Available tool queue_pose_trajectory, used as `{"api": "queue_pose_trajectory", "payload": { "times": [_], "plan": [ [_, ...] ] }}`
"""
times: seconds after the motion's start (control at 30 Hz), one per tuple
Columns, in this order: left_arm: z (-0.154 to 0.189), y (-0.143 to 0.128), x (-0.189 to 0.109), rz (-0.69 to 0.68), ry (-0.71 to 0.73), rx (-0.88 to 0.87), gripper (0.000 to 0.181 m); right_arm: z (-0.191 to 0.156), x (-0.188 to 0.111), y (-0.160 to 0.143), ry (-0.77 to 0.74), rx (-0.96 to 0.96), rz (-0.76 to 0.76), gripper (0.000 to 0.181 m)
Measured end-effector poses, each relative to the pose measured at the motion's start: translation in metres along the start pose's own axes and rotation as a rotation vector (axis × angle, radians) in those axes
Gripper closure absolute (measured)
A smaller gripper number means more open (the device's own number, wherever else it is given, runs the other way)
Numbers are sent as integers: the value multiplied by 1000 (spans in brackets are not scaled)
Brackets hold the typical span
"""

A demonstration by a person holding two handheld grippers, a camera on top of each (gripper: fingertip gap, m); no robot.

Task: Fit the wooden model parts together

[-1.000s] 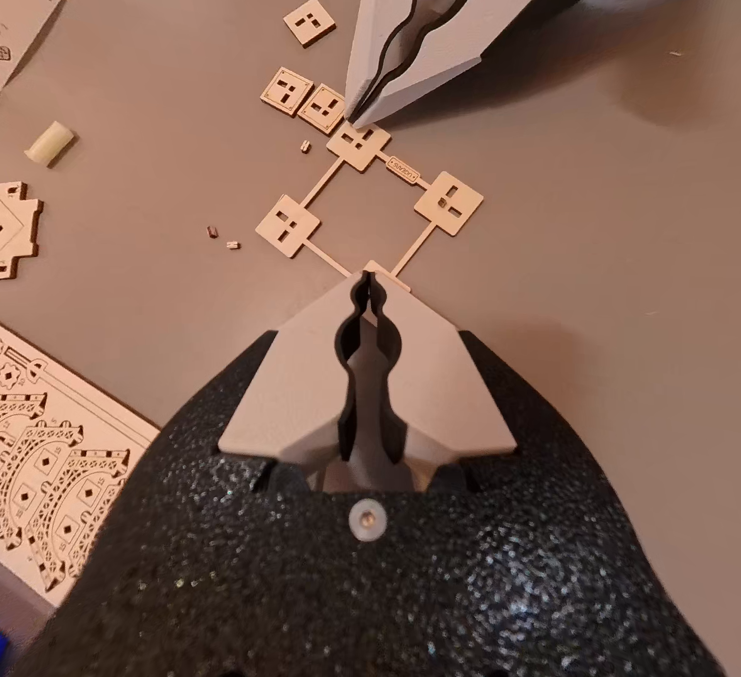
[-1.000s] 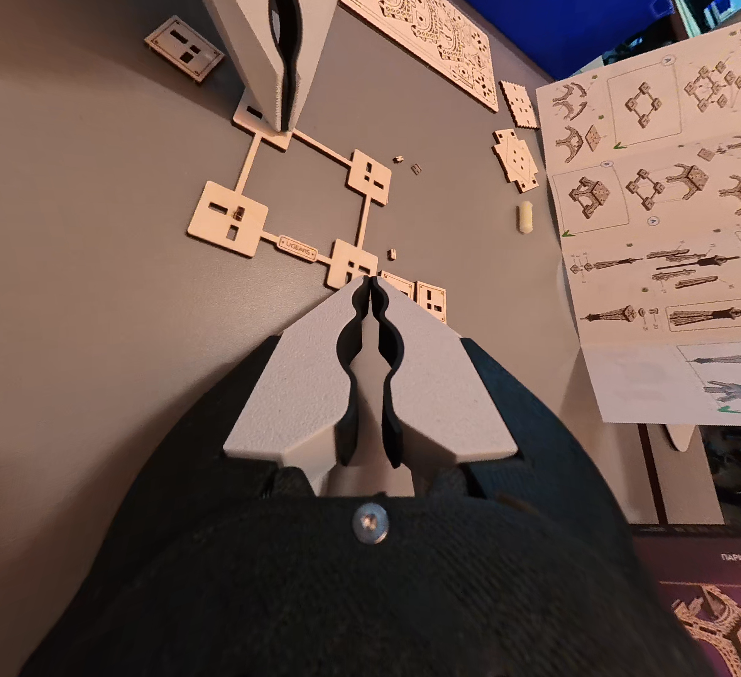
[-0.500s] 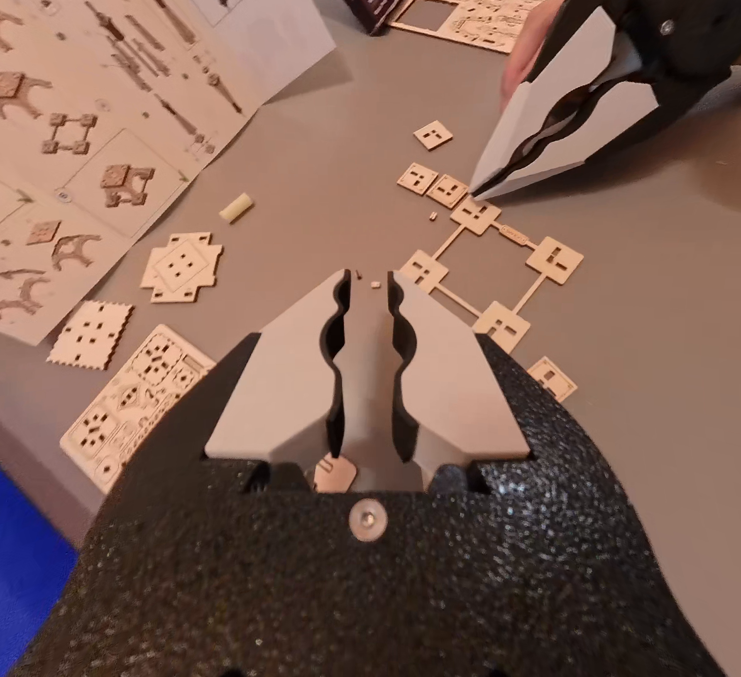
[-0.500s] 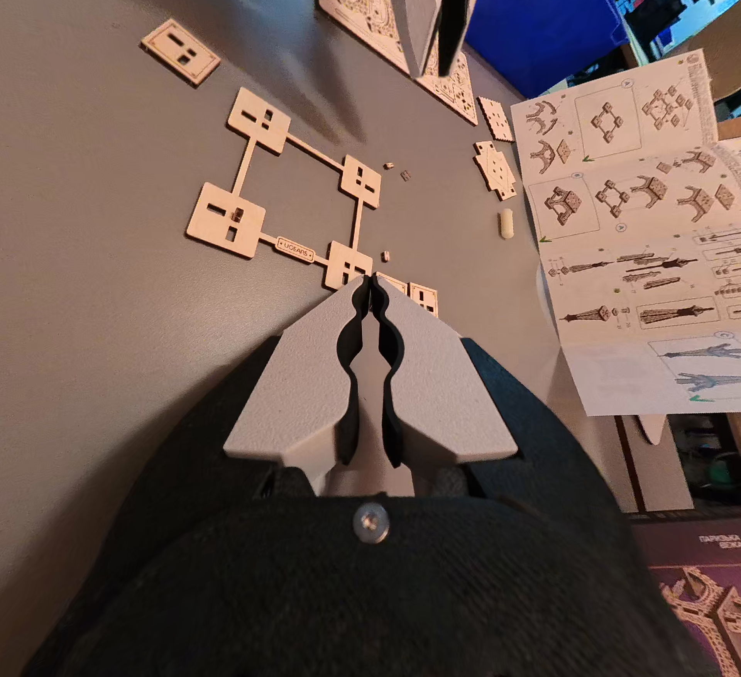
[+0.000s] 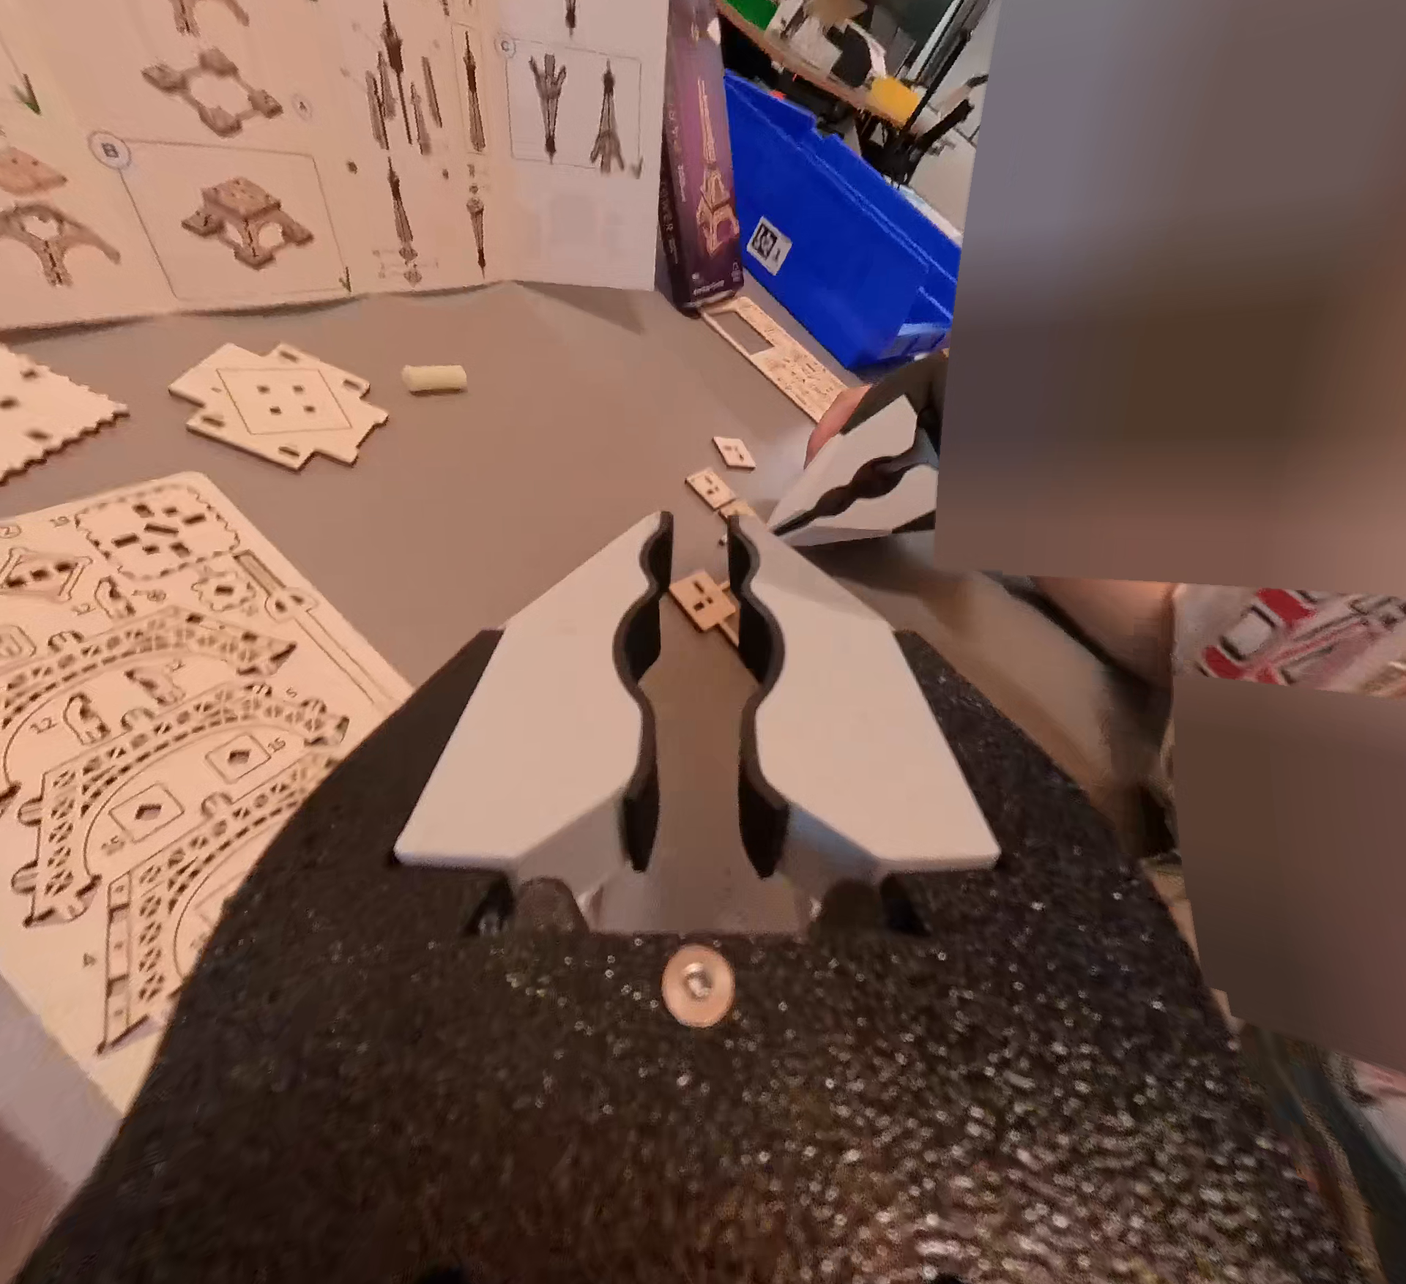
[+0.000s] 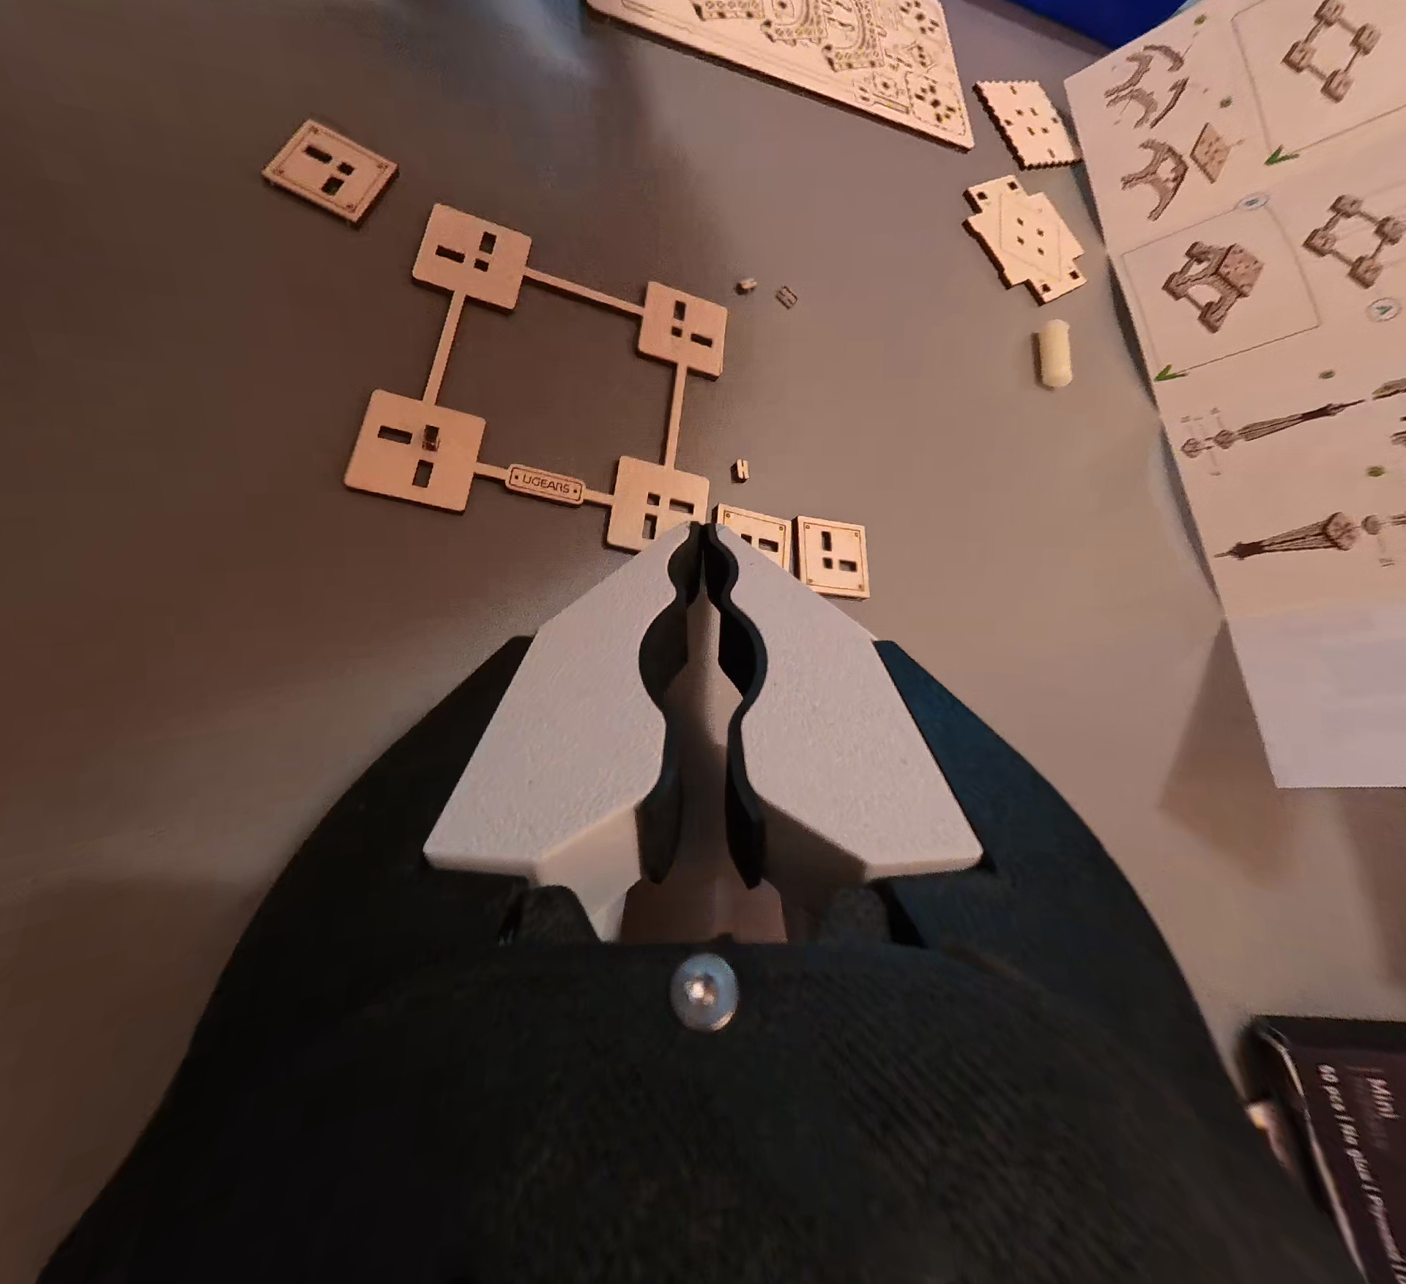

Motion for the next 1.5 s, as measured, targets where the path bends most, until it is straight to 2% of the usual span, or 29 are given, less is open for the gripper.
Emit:
{"api": "queue_pose_trajectory", "payload": {
  "times": [0.13, 0.3, 0.6, 0.87, 1.07, 1.5],
  "plan": [
    [-13, -8, -5, -67, 14, -35, 167, 1, 0, 0, 26, 28, 3, 181],
    [-13, -15, -5, -114, -35, -78, 167, 1, 0, 0, 24, 25, 3, 181],
    [-16, -34, -1, -253, -19, -9, 167, 2, 0, 0, 37, 40, 5, 181],
    [-11, -39, -2, -270, -102, -9, 171, 3, 0, -1, 53, 59, 7, 181],
    [-16, -48, 0, -316, -92, -5, 171, 3, 0, -1, 61, 68, 7, 181],
    [-20, -50, 2, -310, -109, -36, 173, 5, 1, -1, 90, 102, 11, 181]
  ]
}}
Point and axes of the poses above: each gripper's, where its closed fingertips meet, x out along the fingers, y out of its top, z = x × y across the jaws, the point moved 5 cm from there along -x, back along the fingers, and after that the axes turned 6 degrees about y, right-handed, at the moved point
